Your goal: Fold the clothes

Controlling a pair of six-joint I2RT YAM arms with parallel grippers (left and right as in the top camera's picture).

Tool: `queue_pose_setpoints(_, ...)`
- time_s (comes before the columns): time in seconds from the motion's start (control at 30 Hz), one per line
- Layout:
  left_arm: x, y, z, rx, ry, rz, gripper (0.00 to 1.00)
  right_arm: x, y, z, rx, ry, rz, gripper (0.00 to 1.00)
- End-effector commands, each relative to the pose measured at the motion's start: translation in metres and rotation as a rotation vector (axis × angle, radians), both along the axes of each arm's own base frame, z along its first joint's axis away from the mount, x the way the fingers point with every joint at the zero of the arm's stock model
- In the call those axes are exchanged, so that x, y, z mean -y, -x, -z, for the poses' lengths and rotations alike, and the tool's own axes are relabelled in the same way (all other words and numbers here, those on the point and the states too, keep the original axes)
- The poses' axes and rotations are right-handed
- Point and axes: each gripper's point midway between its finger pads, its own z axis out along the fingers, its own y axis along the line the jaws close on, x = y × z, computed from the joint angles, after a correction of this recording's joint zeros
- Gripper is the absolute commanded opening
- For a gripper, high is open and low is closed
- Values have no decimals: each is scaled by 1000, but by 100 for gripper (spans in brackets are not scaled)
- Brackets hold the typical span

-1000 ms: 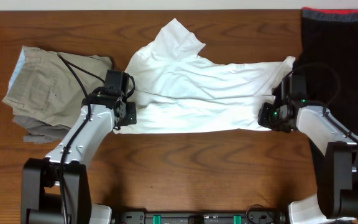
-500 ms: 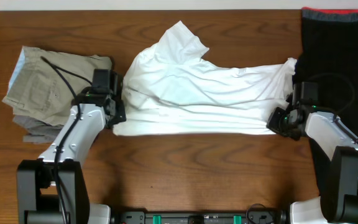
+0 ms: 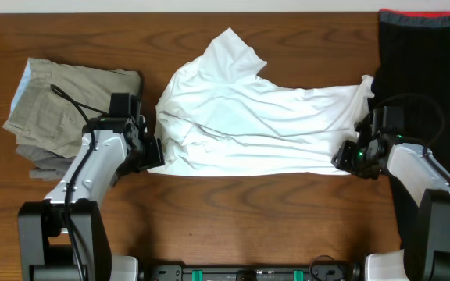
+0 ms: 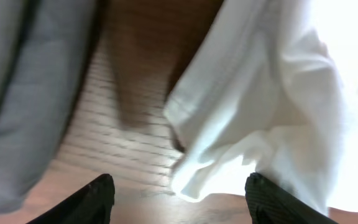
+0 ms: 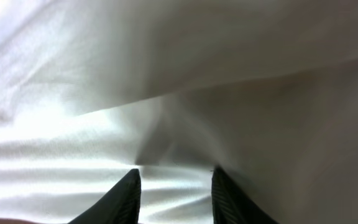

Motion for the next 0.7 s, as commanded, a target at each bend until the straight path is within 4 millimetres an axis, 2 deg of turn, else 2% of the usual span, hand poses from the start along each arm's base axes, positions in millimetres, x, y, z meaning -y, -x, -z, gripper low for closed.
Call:
queue_pose_setpoints(0.0,9,7,9,0,44,50,53,1,2,-10,40,6,-31,38)
queue_pose_setpoints(0.13,9,11,23,16,43,61,41,-1,-6,-34,125,1,-35,44)
queue_pose_setpoints(0.27,9,10,30,44,38,93,35,-1,-11,-56,200,6,-33,48)
queue_pose_setpoints(0.3,9,8,31,53,38,93,30,-1,-11,-60,211,8,-32,50)
queue_pose_setpoints(0.37,8,5,30,65,33,91,7,0,-11,-65,223,8,-20,57)
queue_pose_setpoints(0.43,1,3,31,68,1,68,6,3,-10,-66,223,13,-7,60)
queue_pose_setpoints(0.5,-17,8,32,44,-79,-39,6,17,-5,-61,190,47,50,60)
queue_pose_setpoints(0.6,-36,21,33,-4,-142,-168,6,42,1,-52,138,104,150,51)
queue_pose_setpoints(0.67,-42,24,33,-17,-143,-189,6,51,3,-44,109,102,193,50)
